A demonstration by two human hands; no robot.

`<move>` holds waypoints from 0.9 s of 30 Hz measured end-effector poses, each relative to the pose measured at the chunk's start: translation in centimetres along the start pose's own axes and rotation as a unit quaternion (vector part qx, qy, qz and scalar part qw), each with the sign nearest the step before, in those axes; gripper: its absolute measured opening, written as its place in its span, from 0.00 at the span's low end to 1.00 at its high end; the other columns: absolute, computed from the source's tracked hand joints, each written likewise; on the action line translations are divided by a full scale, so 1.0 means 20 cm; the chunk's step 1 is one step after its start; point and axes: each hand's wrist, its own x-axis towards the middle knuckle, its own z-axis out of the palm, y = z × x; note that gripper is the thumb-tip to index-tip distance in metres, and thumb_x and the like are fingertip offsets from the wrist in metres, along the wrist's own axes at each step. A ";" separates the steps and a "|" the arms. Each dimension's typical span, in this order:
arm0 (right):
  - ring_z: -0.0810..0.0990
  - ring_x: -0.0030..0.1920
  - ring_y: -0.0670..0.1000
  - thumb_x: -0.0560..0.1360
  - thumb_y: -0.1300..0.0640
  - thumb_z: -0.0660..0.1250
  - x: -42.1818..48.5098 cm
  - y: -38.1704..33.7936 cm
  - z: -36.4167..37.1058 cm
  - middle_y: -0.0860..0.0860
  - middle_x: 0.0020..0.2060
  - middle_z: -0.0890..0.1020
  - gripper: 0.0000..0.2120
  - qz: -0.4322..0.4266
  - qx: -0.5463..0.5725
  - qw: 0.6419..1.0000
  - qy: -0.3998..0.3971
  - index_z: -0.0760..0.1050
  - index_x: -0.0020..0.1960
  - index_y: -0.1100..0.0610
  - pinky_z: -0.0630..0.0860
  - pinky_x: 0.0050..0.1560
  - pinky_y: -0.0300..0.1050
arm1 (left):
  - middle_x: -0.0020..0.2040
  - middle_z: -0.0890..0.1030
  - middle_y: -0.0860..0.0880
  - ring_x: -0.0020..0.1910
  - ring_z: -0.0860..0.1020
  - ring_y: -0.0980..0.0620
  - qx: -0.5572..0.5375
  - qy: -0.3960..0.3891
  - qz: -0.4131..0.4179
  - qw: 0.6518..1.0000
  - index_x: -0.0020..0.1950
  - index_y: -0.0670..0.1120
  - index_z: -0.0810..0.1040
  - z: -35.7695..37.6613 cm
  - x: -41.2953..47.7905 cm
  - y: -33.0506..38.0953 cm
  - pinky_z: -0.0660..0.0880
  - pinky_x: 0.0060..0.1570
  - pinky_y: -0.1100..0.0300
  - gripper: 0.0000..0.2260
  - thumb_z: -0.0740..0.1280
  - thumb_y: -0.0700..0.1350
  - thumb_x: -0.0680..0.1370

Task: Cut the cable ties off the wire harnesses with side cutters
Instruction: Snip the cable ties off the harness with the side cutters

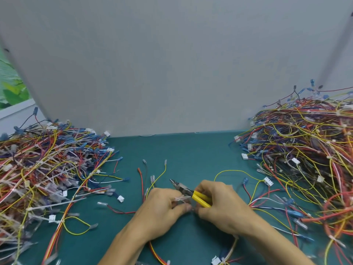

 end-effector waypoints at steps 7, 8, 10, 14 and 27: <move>0.72 0.37 0.46 0.68 0.50 0.69 -0.01 -0.01 -0.09 0.48 0.33 0.76 0.07 0.003 -0.016 1.000 0.010 0.73 0.42 0.50 0.70 0.38 0.42 | 0.29 0.71 0.54 0.30 0.66 0.59 -0.023 -0.076 -0.049 0.996 0.36 0.50 0.79 -0.02 0.01 -0.01 0.63 0.33 0.61 0.08 0.70 0.51 0.74; 0.73 0.39 0.48 0.68 0.50 0.68 -0.01 -0.02 -0.12 0.48 0.35 0.77 0.07 0.003 -0.042 0.999 0.019 0.74 0.43 0.51 0.71 0.40 0.43 | 0.30 0.71 0.54 0.30 0.66 0.59 -0.028 -0.087 -0.054 0.994 0.38 0.48 0.80 -0.03 0.01 -0.02 0.64 0.34 0.60 0.10 0.68 0.52 0.74; 0.74 0.42 0.50 0.68 0.51 0.68 -0.02 -0.05 -0.20 0.48 0.37 0.78 0.07 0.003 -0.093 0.995 0.030 0.75 0.45 0.50 0.73 0.43 0.46 | 0.31 0.72 0.52 0.32 0.67 0.57 -0.048 -0.101 -0.071 0.991 0.41 0.46 0.81 -0.05 0.01 -0.02 0.64 0.36 0.58 0.14 0.65 0.56 0.74; 0.75 0.40 0.50 0.67 0.50 0.67 -0.09 -0.08 -0.39 0.47 0.36 0.78 0.04 0.012 -0.205 0.978 -0.032 0.72 0.41 0.45 0.75 0.40 0.46 | 0.34 0.71 0.49 0.35 0.67 0.54 -0.058 -0.093 -0.103 0.989 0.43 0.41 0.81 -0.06 0.02 -0.01 0.64 0.39 0.56 0.24 0.60 0.62 0.72; 0.74 0.44 0.57 0.72 0.53 0.63 -0.12 -0.15 -0.28 0.47 0.36 0.68 0.04 -0.024 -0.377 0.922 -0.082 0.68 0.43 0.47 0.59 0.30 0.43 | 0.27 0.58 0.53 0.25 0.58 0.56 -0.070 -0.086 -0.119 0.987 0.35 0.52 0.81 -0.07 0.00 0.02 0.56 0.31 0.56 0.18 0.60 0.56 0.80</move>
